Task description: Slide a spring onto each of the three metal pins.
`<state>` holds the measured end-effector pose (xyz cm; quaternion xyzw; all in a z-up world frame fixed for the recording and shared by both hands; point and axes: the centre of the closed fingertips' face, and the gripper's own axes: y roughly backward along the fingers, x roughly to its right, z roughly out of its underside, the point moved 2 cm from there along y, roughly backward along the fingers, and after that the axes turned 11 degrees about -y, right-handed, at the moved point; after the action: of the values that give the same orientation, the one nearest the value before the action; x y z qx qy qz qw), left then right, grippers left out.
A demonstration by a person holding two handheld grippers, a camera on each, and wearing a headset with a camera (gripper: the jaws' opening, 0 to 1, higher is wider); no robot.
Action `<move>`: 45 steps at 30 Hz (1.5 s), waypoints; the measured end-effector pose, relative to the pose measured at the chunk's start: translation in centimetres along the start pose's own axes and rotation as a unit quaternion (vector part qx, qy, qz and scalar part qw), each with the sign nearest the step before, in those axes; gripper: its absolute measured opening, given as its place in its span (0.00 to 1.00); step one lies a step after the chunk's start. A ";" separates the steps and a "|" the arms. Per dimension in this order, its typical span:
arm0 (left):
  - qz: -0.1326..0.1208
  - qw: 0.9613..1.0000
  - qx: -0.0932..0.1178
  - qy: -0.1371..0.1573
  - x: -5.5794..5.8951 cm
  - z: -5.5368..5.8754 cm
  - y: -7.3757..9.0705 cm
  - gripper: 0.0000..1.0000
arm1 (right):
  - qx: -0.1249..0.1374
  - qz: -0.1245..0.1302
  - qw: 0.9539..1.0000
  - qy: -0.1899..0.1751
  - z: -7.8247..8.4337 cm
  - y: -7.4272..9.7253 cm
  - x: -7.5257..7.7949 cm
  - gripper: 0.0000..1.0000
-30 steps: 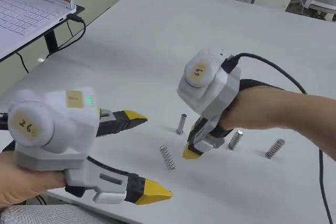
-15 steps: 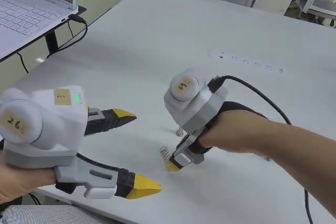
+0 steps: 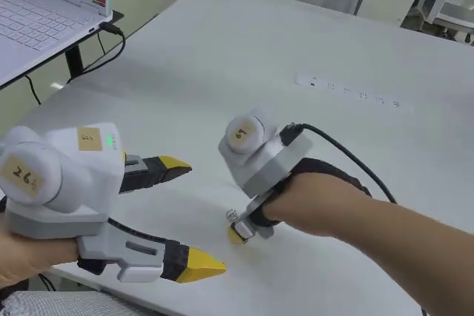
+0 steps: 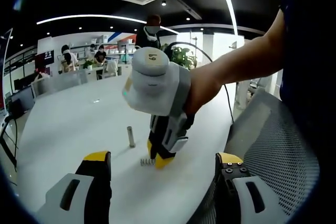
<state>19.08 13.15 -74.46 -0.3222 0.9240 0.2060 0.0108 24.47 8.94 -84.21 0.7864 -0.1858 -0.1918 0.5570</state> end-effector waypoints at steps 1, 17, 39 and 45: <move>0.000 1.000 0.000 0.000 0.0 0.0 0.0 0.77 | -0.001 0.001 1.000 0.001 0.1 0.0 -0.1 0.12; 0.010 1.000 -0.009 -0.008 0.1 0.3 0.0 0.76 | -0.012 -0.009 0.996 0.091 1.0 1.5 0.0 0.09; 0.083 0.995 0.008 -0.054 2.2 -2.4 -2.0 0.35 | 0.023 -0.093 0.941 0.324 2.7 10.6 -4.3 0.09; 0.105 0.992 0.014 -0.062 3.2 -2.8 -2.2 0.22 | 0.030 -0.098 0.931 0.350 3.0 11.0 -4.7 0.09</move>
<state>18.21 8.65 -73.19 -0.2098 0.9530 0.2126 0.0509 18.02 5.52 -74.27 0.8342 0.0931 0.0481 0.5414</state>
